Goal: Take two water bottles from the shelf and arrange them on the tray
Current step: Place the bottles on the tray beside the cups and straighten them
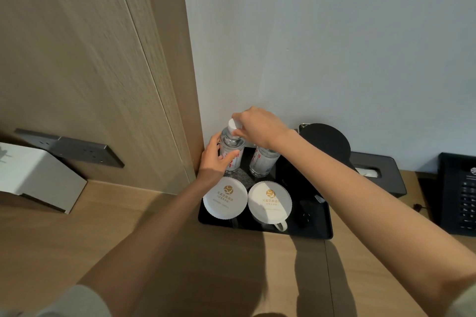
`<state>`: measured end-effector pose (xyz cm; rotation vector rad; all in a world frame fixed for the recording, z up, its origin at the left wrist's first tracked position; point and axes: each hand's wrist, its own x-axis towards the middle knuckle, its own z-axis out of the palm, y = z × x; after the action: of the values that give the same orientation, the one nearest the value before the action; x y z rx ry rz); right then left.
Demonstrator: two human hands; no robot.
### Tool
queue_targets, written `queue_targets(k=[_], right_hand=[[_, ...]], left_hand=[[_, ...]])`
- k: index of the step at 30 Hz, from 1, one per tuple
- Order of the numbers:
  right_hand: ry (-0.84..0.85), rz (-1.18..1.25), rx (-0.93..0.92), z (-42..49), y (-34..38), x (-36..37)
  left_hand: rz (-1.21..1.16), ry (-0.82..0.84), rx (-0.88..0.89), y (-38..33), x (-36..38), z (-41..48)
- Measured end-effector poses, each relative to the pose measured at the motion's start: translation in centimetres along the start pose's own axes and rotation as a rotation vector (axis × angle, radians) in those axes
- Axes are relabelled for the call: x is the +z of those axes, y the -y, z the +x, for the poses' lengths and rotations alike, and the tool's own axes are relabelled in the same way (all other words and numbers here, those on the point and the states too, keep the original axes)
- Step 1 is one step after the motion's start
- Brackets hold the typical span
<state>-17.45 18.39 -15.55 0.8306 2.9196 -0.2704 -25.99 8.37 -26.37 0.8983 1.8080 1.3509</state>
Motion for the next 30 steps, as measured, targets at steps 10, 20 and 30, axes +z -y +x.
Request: queue_targets(k=[10, 20, 30], right_hand=[[-0.13, 0.15, 0.08, -2.7, -2.8, -0.6], [-0.11, -0.323, 0.222, -4.7, -4.2, 1.2], [-0.064, -0.19, 0.114, -4.0, -4.3, 1.0]], left_hand=[[0.273, -0.091, 0.198, -2.8, 0.6, -2.2], [0.467, -0.053, 0.351, -5.0, -0.1, 0.7], [0.388, -0.03, 0.329, -5.4, -0.8, 0.7]])
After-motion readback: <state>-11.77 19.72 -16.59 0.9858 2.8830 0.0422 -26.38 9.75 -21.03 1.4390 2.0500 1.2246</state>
